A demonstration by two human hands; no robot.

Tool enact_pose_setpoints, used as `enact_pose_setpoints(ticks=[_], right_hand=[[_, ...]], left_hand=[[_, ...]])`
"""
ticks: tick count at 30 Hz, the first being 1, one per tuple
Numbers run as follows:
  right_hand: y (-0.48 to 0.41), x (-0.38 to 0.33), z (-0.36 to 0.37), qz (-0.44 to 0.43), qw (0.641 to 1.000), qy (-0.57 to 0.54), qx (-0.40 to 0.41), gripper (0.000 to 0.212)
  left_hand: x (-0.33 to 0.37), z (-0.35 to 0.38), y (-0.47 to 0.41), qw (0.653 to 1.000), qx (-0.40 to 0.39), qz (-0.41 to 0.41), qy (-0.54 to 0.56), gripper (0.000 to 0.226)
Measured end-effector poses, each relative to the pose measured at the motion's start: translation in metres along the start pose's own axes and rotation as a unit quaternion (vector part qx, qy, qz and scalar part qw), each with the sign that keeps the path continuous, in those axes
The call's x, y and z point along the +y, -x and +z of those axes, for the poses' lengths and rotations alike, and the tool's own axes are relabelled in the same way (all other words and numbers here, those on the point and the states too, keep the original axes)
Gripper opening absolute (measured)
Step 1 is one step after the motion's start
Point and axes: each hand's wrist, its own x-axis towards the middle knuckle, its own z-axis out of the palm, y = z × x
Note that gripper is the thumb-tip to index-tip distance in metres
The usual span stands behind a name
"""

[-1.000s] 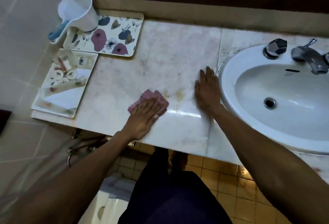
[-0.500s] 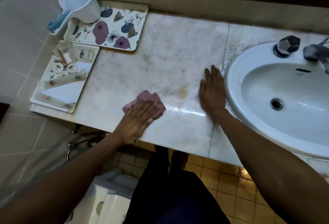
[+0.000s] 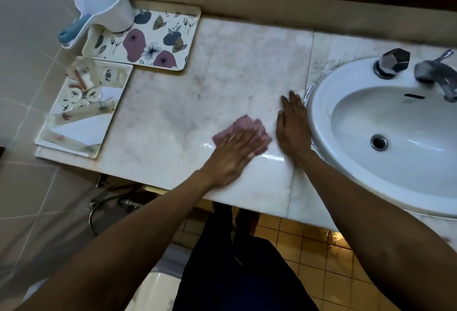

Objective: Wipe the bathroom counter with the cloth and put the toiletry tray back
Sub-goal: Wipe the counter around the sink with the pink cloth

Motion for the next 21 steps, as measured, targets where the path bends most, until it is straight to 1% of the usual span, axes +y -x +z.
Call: enact_pose_setpoints(ticks=[1, 2, 4, 5, 7, 10, 11, 12, 13, 14, 15, 17, 18, 19, 20, 21], right_hand=[[0.000, 0.000, -0.001, -0.001, 1.000, -0.003, -0.001, 0.047], [0.001, 0.000, -0.001, -0.002, 1.000, -0.003, -0.001, 0.047], [0.002, -0.002, -0.001, -0.002, 1.000, 0.005, 0.004, 0.047], [0.003, -0.003, 0.000, 0.001, 1.000, 0.010, 0.006, 0.047], [0.003, -0.004, 0.000, 0.004, 1.000, 0.017, 0.007, 0.047], [0.002, -0.004, 0.000, 0.006, 1.000, 0.019, 0.004, 0.047], [0.003, -0.004, 0.000, 0.006, 1.000, 0.021, 0.001, 0.047], [0.003, -0.004, 0.000, 0.005, 1.000, 0.024, 0.001, 0.047], [0.003, -0.004, 0.000, 0.005, 1.000, 0.025, 0.001, 0.047], [0.002, -0.004, 0.000, 0.006, 1.000, 0.022, -0.001, 0.047], [0.002, -0.005, -0.001, 0.008, 1.000, 0.018, -0.004, 0.047], [0.002, -0.006, -0.002, 0.009, 1.000, 0.012, -0.012, 0.047], [0.002, -0.006, -0.003, 0.008, 1.000, 0.011, -0.013, 0.047], [0.002, -0.006, -0.004, 0.008, 1.000, 0.012, -0.014, 0.047], [0.002, -0.006, -0.005, 0.007, 1.000, 0.014, -0.015, 0.047], [0.002, -0.006, -0.005, 0.008, 1.000, 0.017, -0.016, 0.047]], left_hand=[[-0.013, 0.003, 0.024, 0.999, -0.011, 0.014, -0.037, 0.052], [-0.030, 0.000, 0.044, 0.998, -0.021, 0.004, -0.061, 0.053], [-0.067, -0.017, 0.060, 0.995, -0.032, -0.045, -0.081, 0.056], [-0.081, -0.026, 0.057, 0.993, -0.025, -0.077, -0.086, 0.056], [-0.087, -0.036, 0.034, 0.983, 0.024, -0.167, -0.076, 0.053], [-0.055, -0.028, -0.014, 0.951, 0.118, -0.278, -0.070, 0.055], [-0.039, -0.019, -0.024, 0.948, 0.139, -0.277, -0.069, 0.055], [-0.022, -0.008, -0.028, 0.954, 0.159, -0.243, -0.076, 0.054], [-0.005, 0.003, -0.028, 0.963, 0.177, -0.183, -0.085, 0.055], [0.011, 0.010, -0.021, 0.974, 0.168, -0.125, -0.085, 0.057], [0.023, 0.014, -0.008, 0.985, 0.132, -0.074, -0.084, 0.058], [0.026, 0.016, 0.030, 0.992, 0.044, 0.002, -0.119, 0.055], [0.016, 0.012, 0.049, 0.991, 0.003, 0.020, -0.132, 0.054], [-0.001, 0.005, 0.066, 0.990, -0.020, 0.023, -0.141, 0.053], [-0.023, -0.004, 0.079, 0.990, -0.022, 0.008, -0.141, 0.052], [-0.048, -0.014, 0.086, 0.991, -0.010, -0.025, -0.135, 0.052]])
